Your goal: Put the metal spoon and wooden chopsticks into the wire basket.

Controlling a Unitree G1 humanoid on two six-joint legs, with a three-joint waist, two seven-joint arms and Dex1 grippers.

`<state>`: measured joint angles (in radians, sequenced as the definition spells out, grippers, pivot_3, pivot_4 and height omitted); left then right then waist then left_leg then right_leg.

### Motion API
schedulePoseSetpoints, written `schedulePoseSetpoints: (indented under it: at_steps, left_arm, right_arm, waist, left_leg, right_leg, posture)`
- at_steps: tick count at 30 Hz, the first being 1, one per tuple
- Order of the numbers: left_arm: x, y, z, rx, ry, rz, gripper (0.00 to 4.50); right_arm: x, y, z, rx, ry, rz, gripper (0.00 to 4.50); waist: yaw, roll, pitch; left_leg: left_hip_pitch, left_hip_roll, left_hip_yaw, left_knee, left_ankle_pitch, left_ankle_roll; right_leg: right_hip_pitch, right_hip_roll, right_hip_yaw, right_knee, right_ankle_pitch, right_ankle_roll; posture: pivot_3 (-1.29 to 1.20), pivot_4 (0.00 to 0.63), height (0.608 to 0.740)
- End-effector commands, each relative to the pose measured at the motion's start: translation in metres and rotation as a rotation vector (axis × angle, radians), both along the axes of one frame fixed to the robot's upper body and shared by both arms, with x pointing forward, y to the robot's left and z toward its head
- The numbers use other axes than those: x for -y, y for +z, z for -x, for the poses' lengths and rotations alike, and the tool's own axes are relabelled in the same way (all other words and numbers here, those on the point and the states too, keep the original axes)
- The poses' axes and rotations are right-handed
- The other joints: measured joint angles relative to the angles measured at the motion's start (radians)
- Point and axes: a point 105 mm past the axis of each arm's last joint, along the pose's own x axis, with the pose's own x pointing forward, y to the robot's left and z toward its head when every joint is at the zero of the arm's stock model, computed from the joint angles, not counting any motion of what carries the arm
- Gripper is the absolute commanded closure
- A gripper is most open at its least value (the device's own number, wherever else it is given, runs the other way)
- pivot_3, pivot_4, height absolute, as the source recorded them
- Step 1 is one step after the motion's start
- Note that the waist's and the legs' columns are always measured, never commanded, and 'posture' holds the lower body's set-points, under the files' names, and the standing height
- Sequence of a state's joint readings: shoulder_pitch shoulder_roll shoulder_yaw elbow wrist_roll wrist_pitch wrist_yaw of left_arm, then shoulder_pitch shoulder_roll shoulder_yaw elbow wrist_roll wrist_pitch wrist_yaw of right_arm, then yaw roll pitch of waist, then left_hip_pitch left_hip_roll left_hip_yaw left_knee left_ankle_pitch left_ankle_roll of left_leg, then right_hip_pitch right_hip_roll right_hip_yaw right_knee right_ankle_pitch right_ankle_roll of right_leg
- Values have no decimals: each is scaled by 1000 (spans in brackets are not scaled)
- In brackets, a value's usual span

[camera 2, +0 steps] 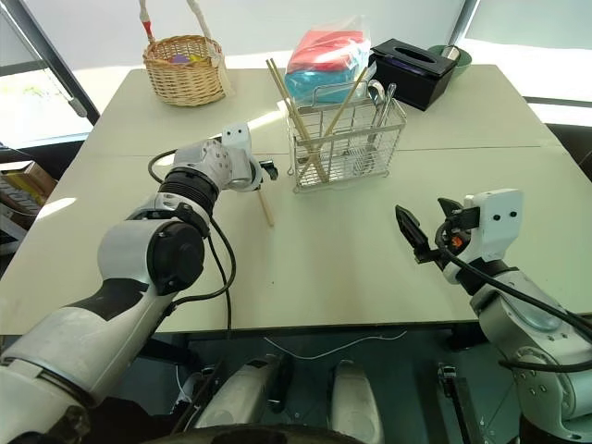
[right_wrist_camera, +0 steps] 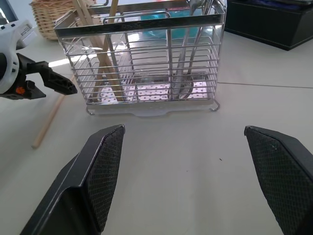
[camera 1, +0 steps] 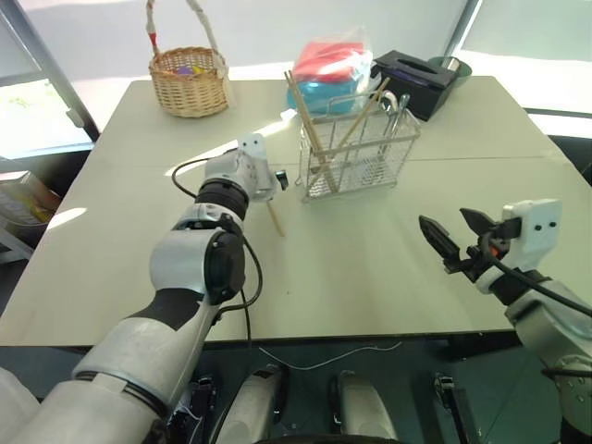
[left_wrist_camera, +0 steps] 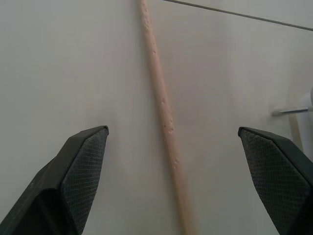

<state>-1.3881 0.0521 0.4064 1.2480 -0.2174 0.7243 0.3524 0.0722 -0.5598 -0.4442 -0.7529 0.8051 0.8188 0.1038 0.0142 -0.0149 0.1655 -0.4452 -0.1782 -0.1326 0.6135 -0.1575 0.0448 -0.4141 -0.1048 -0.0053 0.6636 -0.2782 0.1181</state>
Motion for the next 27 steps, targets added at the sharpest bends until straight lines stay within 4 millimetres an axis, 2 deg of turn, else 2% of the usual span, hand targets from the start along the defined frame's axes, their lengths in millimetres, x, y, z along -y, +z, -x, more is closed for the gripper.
schedulePoseSetpoints:
  at_steps: [1, 7, 8, 10, 16, 23, 27]
  left_arm:
    - [5, 9, -4, 50, 11, -13, 18]
    - [12, -11, 3, -10, -15, -31, 18]
    - [12, -11, 4, -12, -18, -33, 520]
    - [13, -10, 3, -7, -15, -28, 1217]
    - [12, -10, 3, -10, 3, -16, 4309]
    - [9, -11, 3, -13, 21, -11, 4411]
    - [4, -10, 2, -14, 41, -4, 4411]
  right_arm:
    - [-2, 15, 6, 76, -6, 8, 437]
    - [-3, 15, 9, 80, -10, 6, 437]
    - [-3, 15, 9, 81, -11, 4, 437]
    - [-4, 15, 10, 81, -12, 3, 437]
    - [-13, 10, 17, 55, 73, 58, 437]
    - [-42, 1, 38, 1, 306, 128, 437]
    - [-46, -1, 42, -10, 346, 128, 437]
  waist:
    - [1, 0, 0]
    - [1, 0, 0]
    - [1, 0, 0]
    - [2, 0, 0]
    - [3, 0, 0]
    - [1, 0, 0]
    - [0, 0, 0]
  left_leg:
    - [0, 0, 0, 0, 0, 0]
    - [0, 0, 0, 0, 0, 0]
    - [0, 0, 0, 0, 0, 0]
    - [1, 0, 0, 0, 0, 0]
    - [1, 0, 0, 0, 0, 0]
    - [1, 0, 0, 0, 0, 0]
    - [1, 0, 0, 1, 0, 0]
  right_leg:
    - [0, 0, 0, 0, 0, 0]
    - [0, 0, 0, 0, 0, 0]
    - [1, 0, 0, 0, 0, 0]
    - [1, 0, 0, 0, 0, 0]
    - [1, 0, 0, 0, 0, 0]
    - [1, 0, 0, 0, 0, 1]
    - [1, 0, 0, 0, 0, 1]
  posture:
    - [0, 150, 721]
    - [0, 150, 721]
    - [0, 150, 721]
    - [0, 150, 721]
    - [0, 150, 721]
    - [0, 150, 721]
    - [0, 150, 721]
